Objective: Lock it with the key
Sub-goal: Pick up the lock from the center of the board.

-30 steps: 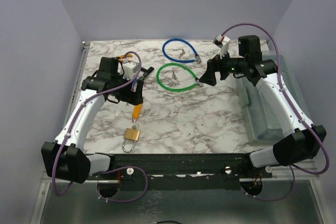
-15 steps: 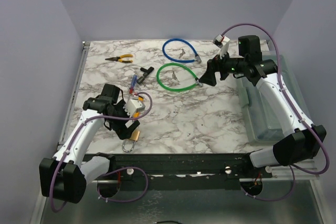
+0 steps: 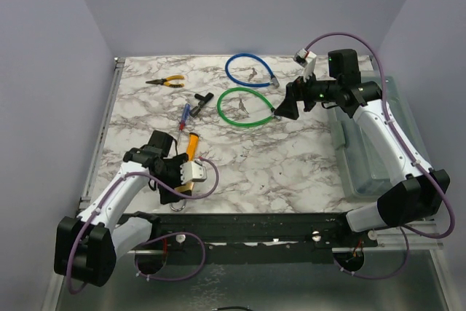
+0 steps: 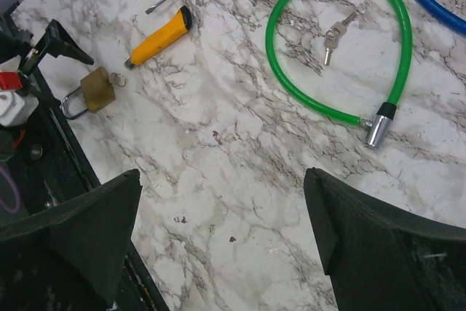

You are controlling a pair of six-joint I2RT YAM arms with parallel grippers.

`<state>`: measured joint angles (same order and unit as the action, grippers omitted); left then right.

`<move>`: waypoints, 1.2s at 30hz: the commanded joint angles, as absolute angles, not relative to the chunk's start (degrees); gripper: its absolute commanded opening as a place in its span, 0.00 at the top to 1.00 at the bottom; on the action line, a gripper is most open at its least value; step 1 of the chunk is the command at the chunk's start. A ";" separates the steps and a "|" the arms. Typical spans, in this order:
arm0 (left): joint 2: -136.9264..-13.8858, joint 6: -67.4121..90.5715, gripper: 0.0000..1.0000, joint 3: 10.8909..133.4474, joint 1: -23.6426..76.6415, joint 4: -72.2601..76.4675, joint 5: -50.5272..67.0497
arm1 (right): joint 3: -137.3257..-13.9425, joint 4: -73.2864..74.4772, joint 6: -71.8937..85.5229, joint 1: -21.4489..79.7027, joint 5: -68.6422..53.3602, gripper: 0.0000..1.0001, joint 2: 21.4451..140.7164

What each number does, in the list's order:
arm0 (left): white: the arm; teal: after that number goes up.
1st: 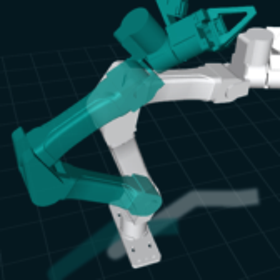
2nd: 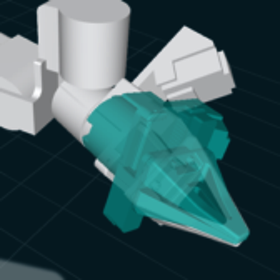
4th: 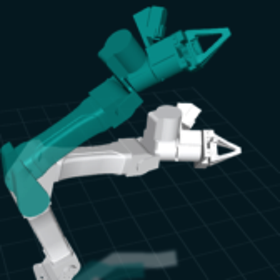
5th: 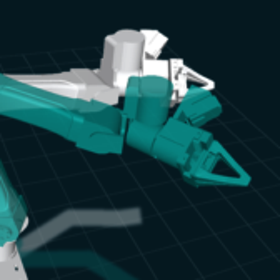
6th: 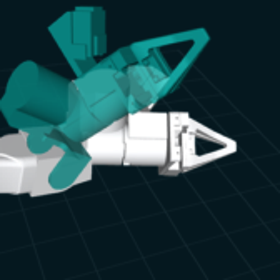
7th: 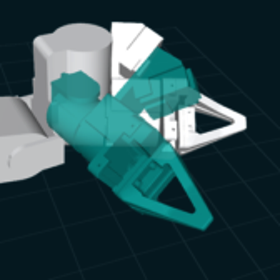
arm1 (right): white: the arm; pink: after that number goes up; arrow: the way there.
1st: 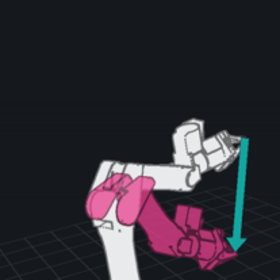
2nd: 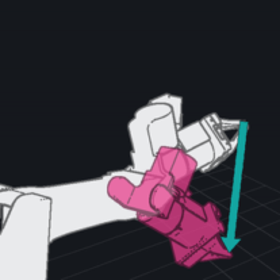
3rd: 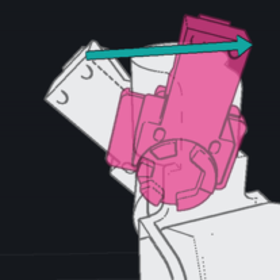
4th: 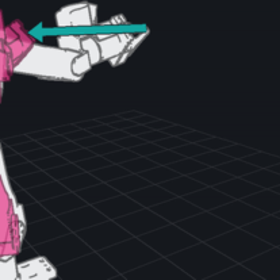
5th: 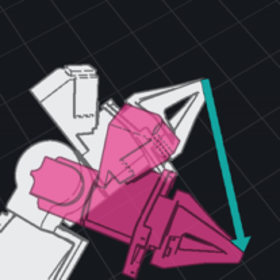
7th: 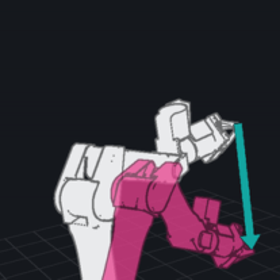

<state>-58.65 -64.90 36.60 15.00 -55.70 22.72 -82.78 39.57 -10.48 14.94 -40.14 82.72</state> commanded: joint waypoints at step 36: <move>-87.85 -30.65 1.00 59.73 41.48 -30.28 28.33 | -80.82 39.01 -6.45 12.72 -40.19 0.00 81.83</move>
